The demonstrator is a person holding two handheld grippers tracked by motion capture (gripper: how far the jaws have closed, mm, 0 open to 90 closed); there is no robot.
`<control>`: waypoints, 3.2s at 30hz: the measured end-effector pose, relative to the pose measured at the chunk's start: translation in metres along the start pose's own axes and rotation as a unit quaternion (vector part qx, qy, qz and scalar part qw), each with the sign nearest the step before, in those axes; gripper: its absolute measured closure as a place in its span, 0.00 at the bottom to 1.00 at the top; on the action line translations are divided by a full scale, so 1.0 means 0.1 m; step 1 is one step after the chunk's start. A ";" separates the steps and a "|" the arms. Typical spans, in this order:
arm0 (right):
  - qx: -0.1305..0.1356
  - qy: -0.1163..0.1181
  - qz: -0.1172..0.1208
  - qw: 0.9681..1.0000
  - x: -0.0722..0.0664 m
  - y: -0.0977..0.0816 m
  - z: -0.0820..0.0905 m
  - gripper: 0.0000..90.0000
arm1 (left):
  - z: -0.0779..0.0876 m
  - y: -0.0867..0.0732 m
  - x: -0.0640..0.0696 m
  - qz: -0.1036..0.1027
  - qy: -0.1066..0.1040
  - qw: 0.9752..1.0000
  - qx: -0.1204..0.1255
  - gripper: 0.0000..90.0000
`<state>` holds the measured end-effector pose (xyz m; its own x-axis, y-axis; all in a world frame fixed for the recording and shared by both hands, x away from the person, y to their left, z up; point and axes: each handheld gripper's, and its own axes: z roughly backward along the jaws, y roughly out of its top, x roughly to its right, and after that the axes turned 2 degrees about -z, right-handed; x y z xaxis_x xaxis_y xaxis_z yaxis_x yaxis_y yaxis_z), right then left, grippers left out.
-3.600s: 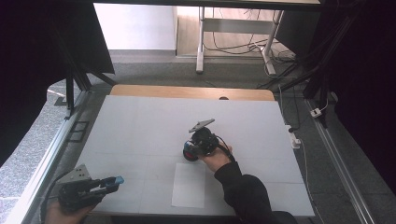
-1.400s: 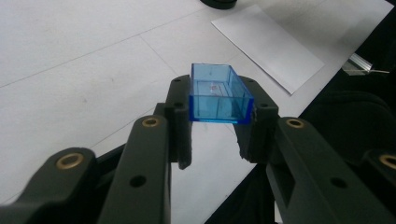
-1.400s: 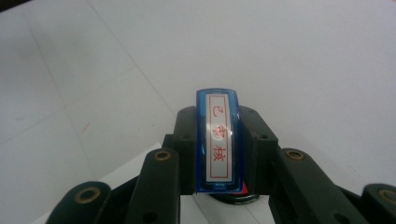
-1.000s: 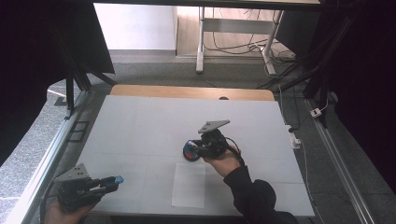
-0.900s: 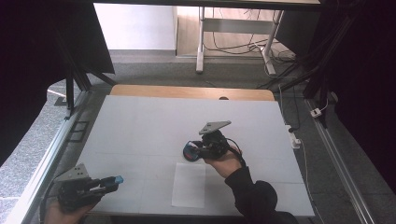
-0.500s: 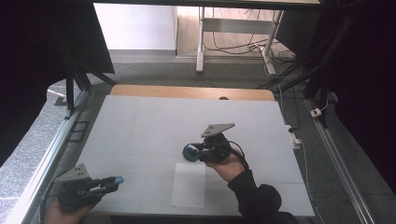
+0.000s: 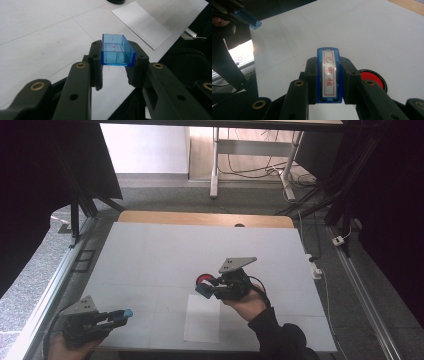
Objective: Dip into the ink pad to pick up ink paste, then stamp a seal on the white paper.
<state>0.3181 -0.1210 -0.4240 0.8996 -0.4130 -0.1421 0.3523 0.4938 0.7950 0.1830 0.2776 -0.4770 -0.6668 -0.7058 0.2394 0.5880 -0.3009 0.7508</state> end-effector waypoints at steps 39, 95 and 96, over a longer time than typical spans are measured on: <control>0.014 0.026 0.016 0.999 -0.18 -0.01 0.17 0.79 | -0.22 0.24 0.09 -0.051 -0.057 0.997 -0.013 0.76; -0.118 -0.024 0.065 0.991 -0.12 -0.42 -0.51 0.79 | -0.12 0.07 0.06 -0.036 0.010 0.999 -0.022 0.76; -0.120 -0.025 0.067 0.990 -0.12 -0.43 -0.52 0.79 | -0.12 0.07 0.06 -0.035 0.010 0.999 -0.022 0.76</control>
<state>0.3053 -0.0971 -0.4873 0.9307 -0.3656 -0.0101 0.2865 0.7118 0.6413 0.1887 0.2637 -0.4773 -0.6984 -0.6942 0.1740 0.5596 -0.3781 0.7375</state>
